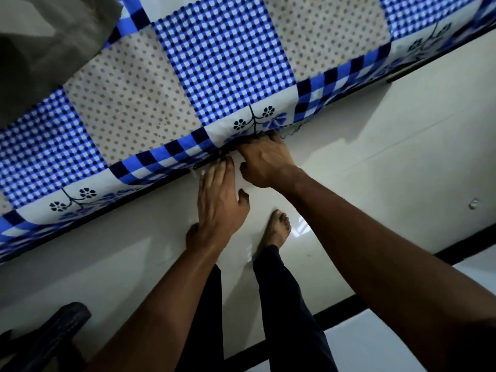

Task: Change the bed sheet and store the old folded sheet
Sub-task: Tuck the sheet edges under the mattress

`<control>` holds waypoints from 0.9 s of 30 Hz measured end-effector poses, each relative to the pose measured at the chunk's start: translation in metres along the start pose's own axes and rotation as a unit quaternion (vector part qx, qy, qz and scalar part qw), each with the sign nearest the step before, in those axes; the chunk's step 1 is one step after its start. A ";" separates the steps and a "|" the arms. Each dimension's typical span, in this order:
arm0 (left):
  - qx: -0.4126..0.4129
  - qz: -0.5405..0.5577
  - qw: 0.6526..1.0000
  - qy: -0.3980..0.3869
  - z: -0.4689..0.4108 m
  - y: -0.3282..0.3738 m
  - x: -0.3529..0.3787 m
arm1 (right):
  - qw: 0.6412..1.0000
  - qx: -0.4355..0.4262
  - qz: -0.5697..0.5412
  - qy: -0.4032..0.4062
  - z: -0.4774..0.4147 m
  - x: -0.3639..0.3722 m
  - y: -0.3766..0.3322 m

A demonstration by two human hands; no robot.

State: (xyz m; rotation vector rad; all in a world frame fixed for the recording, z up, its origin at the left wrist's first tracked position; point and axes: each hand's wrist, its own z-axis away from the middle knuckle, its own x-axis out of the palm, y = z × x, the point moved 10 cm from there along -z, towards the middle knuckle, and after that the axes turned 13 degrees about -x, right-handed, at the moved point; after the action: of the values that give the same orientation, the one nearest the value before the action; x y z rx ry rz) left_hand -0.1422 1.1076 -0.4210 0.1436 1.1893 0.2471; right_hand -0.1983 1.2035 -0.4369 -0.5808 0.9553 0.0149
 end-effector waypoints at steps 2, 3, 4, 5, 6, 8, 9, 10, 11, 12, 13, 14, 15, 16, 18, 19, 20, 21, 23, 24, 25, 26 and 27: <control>-0.005 -0.071 0.997 -0.026 -0.006 0.005 0.011 | 1.000 -0.012 -0.018 -0.002 0.004 -0.004 -0.001; -0.006 -0.089 0.996 -0.028 -0.008 0.007 0.012 | 1.000 -0.021 -0.014 0.002 0.009 -0.004 -0.003; -0.002 -0.087 0.996 -0.024 -0.011 0.010 0.012 | 0.999 -0.030 -0.004 0.018 0.017 -0.005 -0.003; 0.007 -0.072 0.997 -0.013 -0.013 0.011 0.009 | 0.999 -0.033 0.009 0.042 0.027 -0.005 -0.001; 0.016 -0.050 0.999 0.002 -0.015 0.012 0.006 | 0.997 -0.028 0.021 0.066 0.037 -0.006 0.003; 0.017 -0.015 1.000 0.017 -0.021 0.009 0.000 | 0.995 -0.008 0.029 0.098 0.048 -0.008 0.018; 0.015 -0.014 1.000 0.014 -0.023 0.007 -0.002 | 0.993 0.006 0.030 0.114 0.050 -0.010 0.026; 0.015 -0.021 1.000 0.006 -0.025 0.008 -0.002 | 0.991 0.020 0.037 0.129 0.050 -0.014 0.034; 0.020 -0.030 0.999 -0.007 -0.025 0.011 -0.002 | 0.989 0.029 0.047 0.138 0.048 -0.017 0.040; 0.024 -0.035 0.999 -0.021 -0.025 0.014 -0.001 | 0.989 0.035 0.054 0.137 0.044 -0.019 0.044; 0.019 -0.036 0.999 -0.032 -0.026 0.016 0.000 | 0.990 0.037 0.056 0.126 0.040 -0.019 0.045; 0.006 -0.032 0.999 -0.041 -0.029 0.015 0.001 | 0.992 0.038 0.057 0.110 0.036 -0.017 0.046; -0.012 -0.020 0.999 -0.047 -0.031 0.016 0.000 | 0.993 0.041 0.060 0.090 0.034 -0.014 0.047; -0.031 -0.004 0.998 -0.049 -0.032 0.017 -0.002 | 0.994 0.047 0.064 0.069 0.032 -0.011 0.048; -0.043 0.025 0.998 -0.032 -0.026 0.026 -0.010 | 0.995 0.060 0.072 0.044 0.028 -0.011 0.051; -0.030 0.030 0.999 -0.020 -0.021 0.035 -0.014 | 0.994 0.066 0.072 0.047 0.026 -0.012 0.052; -0.005 0.027 1.000 -0.014 -0.014 0.046 -0.015 | 0.994 0.073 0.068 0.052 0.024 -0.014 0.053; 0.019 0.019 1.000 -0.014 -0.010 0.055 -0.012 | 0.994 0.078 0.061 0.055 0.023 -0.015 0.053; 0.032 0.004 0.999 -0.027 -0.015 0.064 -0.004 | 0.995 0.075 0.043 0.050 0.023 -0.017 0.056; 0.017 -0.004 0.999 -0.036 -0.022 0.064 0.001 | 0.996 0.066 0.029 0.043 0.024 -0.018 0.058; -0.001 -0.012 0.999 -0.044 -0.028 0.062 0.004 | 0.998 0.052 0.015 0.037 0.025 -0.017 0.059; -0.013 -0.017 0.999 -0.049 -0.033 0.062 0.005 | 0.999 0.036 0.006 0.040 0.028 -0.019 0.059; -0.018 -0.019 0.998 -0.057 -0.036 0.063 0.007 | 0.998 0.021 0.003 0.053 0.033 -0.020 0.059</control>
State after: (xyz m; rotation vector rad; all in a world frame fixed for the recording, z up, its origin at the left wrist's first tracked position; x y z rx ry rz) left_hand -0.1803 1.1700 -0.4253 0.1018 1.0735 0.2249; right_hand -0.2001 1.2739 -0.4347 -0.5448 1.0571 -0.0306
